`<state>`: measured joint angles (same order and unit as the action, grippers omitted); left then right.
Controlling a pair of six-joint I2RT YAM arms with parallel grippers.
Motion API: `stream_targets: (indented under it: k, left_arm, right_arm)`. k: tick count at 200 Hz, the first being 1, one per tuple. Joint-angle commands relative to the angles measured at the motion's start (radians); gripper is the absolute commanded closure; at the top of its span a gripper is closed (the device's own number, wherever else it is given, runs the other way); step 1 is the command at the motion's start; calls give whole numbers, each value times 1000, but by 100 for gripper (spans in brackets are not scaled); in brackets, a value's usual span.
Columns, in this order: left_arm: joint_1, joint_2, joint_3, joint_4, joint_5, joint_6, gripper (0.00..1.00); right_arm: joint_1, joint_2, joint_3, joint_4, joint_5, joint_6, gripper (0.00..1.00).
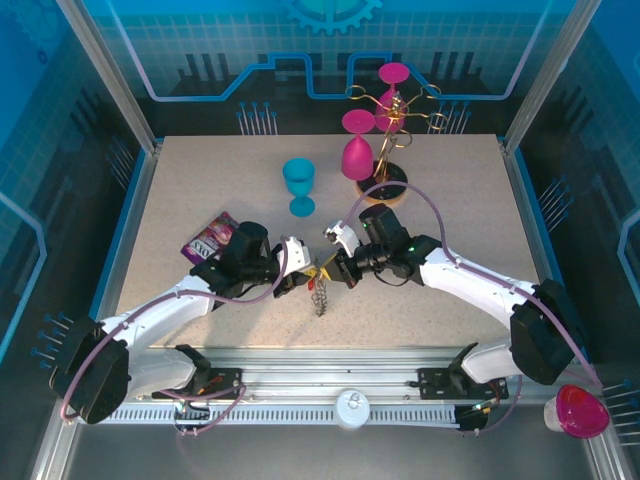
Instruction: Put the keys on the keyring
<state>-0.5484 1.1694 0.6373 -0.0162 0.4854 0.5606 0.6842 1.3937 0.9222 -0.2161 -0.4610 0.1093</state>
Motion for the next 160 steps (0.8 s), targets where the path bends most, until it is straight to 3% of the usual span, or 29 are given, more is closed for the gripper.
stream_targets:
  k: [1, 50, 160]
  left_arm:
    - [-31, -35, -17, 7, 34, 67, 100]
    - [-78, -48, -30, -12, -33, 153, 100]
    - [-88, -92, -67, 67, -61, 174, 100]
  right_arm:
    - [-21, 21, 24, 7, 70, 40, 100]
    - [-25, 14, 9, 37, 69, 77, 100]
    - [-16, 24, 2, 61, 84, 120, 100]
